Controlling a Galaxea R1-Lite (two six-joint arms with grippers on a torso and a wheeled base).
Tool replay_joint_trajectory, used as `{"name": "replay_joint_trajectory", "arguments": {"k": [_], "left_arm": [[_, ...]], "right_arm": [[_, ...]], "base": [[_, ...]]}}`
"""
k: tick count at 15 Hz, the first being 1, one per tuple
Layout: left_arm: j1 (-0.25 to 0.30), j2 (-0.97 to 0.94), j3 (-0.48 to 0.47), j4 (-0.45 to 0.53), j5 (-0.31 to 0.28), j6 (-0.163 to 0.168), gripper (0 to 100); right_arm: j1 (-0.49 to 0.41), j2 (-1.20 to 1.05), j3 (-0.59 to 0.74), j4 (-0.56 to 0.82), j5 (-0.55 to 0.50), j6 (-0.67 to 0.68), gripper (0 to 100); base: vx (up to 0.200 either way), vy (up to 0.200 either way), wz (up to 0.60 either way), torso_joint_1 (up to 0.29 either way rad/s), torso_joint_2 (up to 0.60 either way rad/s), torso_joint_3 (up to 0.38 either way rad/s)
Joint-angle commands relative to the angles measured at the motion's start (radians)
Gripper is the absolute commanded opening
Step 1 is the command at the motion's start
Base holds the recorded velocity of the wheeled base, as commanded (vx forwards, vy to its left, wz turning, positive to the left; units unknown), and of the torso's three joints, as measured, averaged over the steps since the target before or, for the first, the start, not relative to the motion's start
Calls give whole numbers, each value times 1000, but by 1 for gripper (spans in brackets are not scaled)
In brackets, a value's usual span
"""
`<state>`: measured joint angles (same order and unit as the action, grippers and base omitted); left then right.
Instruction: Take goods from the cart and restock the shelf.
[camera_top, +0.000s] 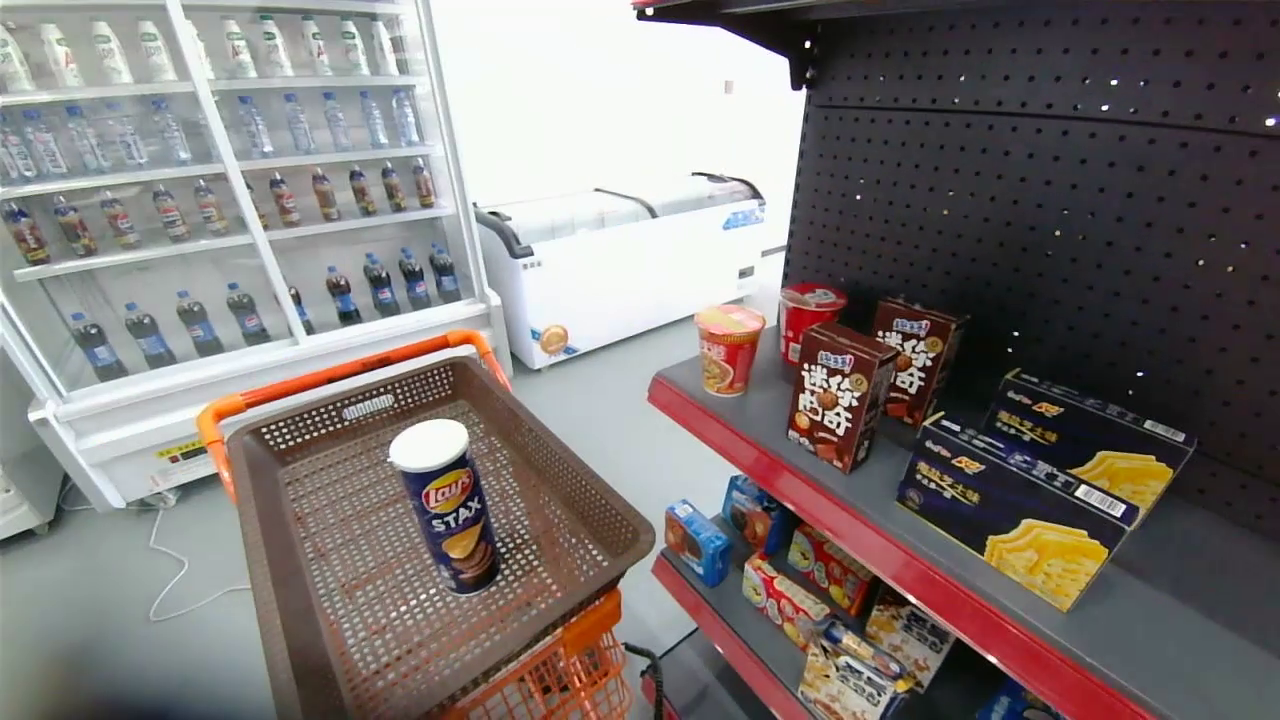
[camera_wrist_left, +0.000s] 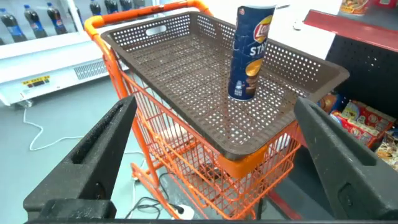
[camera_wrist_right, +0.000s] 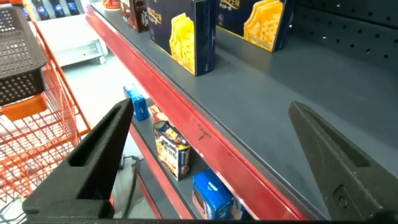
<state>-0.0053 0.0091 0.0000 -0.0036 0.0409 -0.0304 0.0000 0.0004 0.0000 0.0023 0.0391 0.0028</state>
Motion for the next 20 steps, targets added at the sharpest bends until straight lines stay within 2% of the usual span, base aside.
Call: {"name": "replay_joint_trajectory", "arguments": {"k": [1, 3, 4, 5, 6, 7, 8, 9, 12, 13, 14, 15, 16, 17, 18, 20], "left_arm": [[1, 2, 0, -1, 1, 0, 100], [1, 2, 0, 1, -21, 23, 100], [-1, 2, 0, 2, -81, 84, 100], [-1, 3, 0, 2, -98, 101, 100], [5, 14, -40, 4, -44, 113, 100], [-24, 393, -439, 56, -68, 126, 100], [-39, 486, -488, 59, -68, 122, 100], [-51, 560, -502, 31, -64, 95, 100], [-55, 721, -426, -27, -52, 69, 100], [-53, 879, -416, -105, -52, 0, 100], [-50, 966, -416, -161, -56, -43, 100], [-50, 1026, -416, -197, -58, -51, 100], [-47, 1157, -393, -326, -56, -55, 100], [-47, 1157, -393, -326, -56, -55, 100], [-44, 1328, -339, -542, -58, -57, 100], [-47, 1442, -293, -688, -58, -55, 100]], "right_arm": [[2, 0, 0, 1, 1, 0, 100], [2, 0, 0, 1, 1, 0, 100], [2, 0, 0, 1, 1, 0, 100], [2, 0, 0, 1, 1, 0, 100], [2, 0, 0, 1, 1, 0, 100], [2, 0, 0, 1, 1, 0, 100], [2, 0, 0, 1, 1, 0, 100], [2, 0, 0, 1, 1, 0, 100], [2, 0, 0, 1, 1, 0, 100], [2, 0, 0, 1, 1, 0, 100], [2, 0, 0, 1, 1, 0, 100], [2, 0, 0, 1, 1, 0, 100], [2, 0, 0, 1, 1, 0, 100], [2, 0, 0, 1, 1, 0, 100], [2, 0, 0, 1, 1, 0, 100], [2, 0, 0, 1, 1, 0, 100]], "base": [[0, 0, 0, 0, 0, 0], [0, 0, 0, 0, 0, 0], [0, 0, 0, 0, 0, 0], [0, 0, 0, 0, 0, 0], [0, 0, 0, 0, 0, 0], [0, 0, 0, 0, 0, 0], [0, 0, 0, 0, 0, 0], [0, 0, 0, 0, 0, 0], [0, 0, 0, 0, 0, 0], [0, 0, 0, 0, 0, 0], [0, 0, 0, 0, 0, 0], [0, 0, 0, 0, 0, 0], [0, 0, 0, 0, 0, 0], [0, 0, 0, 0, 0, 0], [0, 0, 0, 0, 0, 0], [0, 0, 0, 0, 0, 0]]}}
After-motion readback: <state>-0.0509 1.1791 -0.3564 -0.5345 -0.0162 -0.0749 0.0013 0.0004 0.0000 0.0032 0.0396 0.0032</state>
